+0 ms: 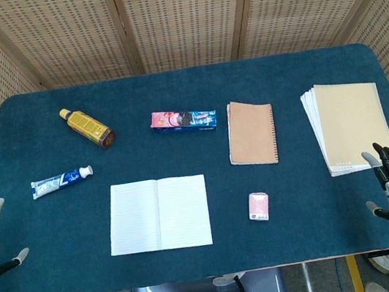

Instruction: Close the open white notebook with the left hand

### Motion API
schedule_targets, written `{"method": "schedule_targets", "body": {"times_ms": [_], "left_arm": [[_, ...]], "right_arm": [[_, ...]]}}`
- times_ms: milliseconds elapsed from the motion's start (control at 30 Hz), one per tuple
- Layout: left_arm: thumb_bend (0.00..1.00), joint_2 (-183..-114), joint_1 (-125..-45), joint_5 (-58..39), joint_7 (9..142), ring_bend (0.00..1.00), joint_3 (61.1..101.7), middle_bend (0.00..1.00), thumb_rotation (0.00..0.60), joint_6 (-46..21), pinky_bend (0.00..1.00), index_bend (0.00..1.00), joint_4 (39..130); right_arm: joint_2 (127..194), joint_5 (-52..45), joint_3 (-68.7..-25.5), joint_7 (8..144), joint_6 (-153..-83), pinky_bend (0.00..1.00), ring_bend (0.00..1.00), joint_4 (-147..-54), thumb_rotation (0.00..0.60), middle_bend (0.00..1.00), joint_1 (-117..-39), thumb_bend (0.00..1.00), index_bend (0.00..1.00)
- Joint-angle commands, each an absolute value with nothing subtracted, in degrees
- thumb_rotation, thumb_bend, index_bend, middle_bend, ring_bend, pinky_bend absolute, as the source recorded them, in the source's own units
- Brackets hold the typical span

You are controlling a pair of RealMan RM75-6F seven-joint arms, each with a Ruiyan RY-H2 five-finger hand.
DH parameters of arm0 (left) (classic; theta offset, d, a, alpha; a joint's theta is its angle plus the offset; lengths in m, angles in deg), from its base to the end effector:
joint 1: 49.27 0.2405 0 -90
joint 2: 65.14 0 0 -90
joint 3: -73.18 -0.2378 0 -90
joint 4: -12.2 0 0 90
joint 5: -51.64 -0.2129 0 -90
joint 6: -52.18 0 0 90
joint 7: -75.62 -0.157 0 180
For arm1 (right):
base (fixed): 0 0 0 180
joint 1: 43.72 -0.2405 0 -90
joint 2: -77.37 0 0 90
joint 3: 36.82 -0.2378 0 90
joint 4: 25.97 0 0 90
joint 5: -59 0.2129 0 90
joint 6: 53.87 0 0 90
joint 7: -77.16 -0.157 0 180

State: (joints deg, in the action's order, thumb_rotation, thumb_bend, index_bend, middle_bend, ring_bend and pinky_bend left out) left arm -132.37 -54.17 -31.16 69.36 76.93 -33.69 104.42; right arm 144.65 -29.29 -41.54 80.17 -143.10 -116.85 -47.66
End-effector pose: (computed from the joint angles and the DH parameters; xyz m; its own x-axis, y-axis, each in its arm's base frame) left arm -0.2966 0.1958 0.1393 0.4423 -0.0184 0.8967 0.8963 0.0448 -0.4412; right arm -0.2857 -0.1942 0.1471 0.4134 0.0959 0.9055 -0.9080 -0.0304 0.4178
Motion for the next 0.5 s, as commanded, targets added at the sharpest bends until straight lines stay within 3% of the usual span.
{"method": "schedule_targets", "body": {"times_ms": [33, 500], "left_arm": [[0.00, -132.50, -54.25, -30.93, 69.20, 0.00, 77.02, 0.00, 0.600, -33.51, 0.00, 0.00, 104.34], [0.00, -132.43, -54.33, -31.73, 70.14, 0.00, 77.10, 0.00, 0.600, -33.89, 0.00, 0.00, 104.50]], "right_arm": [[144.51, -29.29, -41.53, 80.06, -143.15, 0.00, 0.00, -116.93, 0.600, 0.00, -47.60, 0.13, 0.00], [145.23, -30.16, -41.16, 80.62, -143.36, 0.00, 0.00, -116.65, 0.600, 0.00, -47.56, 0.13, 0.00]]}}
